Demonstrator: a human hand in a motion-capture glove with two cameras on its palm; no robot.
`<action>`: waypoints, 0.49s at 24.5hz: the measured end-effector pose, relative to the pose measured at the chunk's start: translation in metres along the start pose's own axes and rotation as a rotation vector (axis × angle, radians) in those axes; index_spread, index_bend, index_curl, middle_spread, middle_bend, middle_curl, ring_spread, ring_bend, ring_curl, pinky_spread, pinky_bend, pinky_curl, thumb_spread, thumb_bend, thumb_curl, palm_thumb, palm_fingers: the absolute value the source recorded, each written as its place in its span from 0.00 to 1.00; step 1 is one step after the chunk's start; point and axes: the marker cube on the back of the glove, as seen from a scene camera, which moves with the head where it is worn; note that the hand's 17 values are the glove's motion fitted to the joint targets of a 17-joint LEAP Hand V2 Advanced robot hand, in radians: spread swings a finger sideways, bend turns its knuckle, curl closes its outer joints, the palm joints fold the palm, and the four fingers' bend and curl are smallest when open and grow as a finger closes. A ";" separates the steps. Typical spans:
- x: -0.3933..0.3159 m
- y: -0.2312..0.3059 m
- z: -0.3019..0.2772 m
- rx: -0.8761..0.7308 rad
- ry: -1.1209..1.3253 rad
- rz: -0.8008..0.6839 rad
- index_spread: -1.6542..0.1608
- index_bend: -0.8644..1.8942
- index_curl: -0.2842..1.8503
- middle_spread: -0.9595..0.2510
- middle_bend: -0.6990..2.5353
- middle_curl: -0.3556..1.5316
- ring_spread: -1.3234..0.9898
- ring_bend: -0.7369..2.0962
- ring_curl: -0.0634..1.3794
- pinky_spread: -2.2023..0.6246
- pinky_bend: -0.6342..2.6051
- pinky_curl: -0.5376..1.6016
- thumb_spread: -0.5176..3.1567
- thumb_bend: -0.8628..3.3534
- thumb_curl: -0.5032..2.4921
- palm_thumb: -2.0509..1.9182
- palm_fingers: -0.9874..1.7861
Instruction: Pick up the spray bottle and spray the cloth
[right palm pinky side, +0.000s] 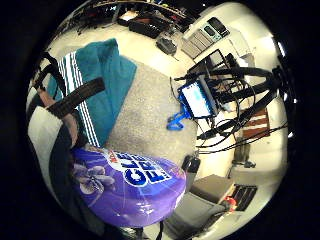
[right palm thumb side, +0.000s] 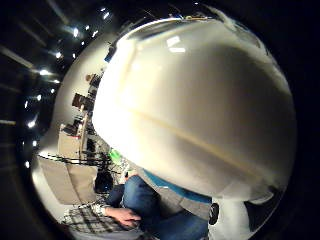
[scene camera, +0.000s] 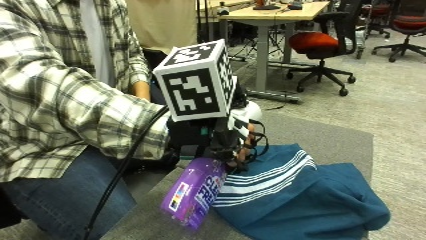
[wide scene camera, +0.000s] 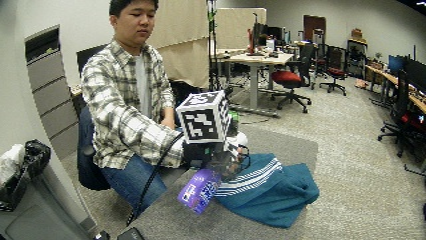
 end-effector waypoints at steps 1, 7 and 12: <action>0.002 0.000 -0.004 0.023 -0.040 0.015 0.76 0.39 0.42 0.69 0.37 0.46 0.50 0.44 0.37 0.73 0.36 0.43 0.18 0.20 0.43 0.77 0.82; 0.019 0.003 -0.035 0.157 -0.299 0.113 0.76 0.39 0.42 0.68 0.37 0.46 0.50 0.44 0.37 0.73 0.35 0.44 0.18 0.20 0.43 0.77 0.82; 0.032 0.010 -0.050 0.237 -0.465 0.155 0.76 0.39 0.42 0.68 0.37 0.46 0.50 0.44 0.37 0.73 0.36 0.44 0.18 0.20 0.43 0.77 0.82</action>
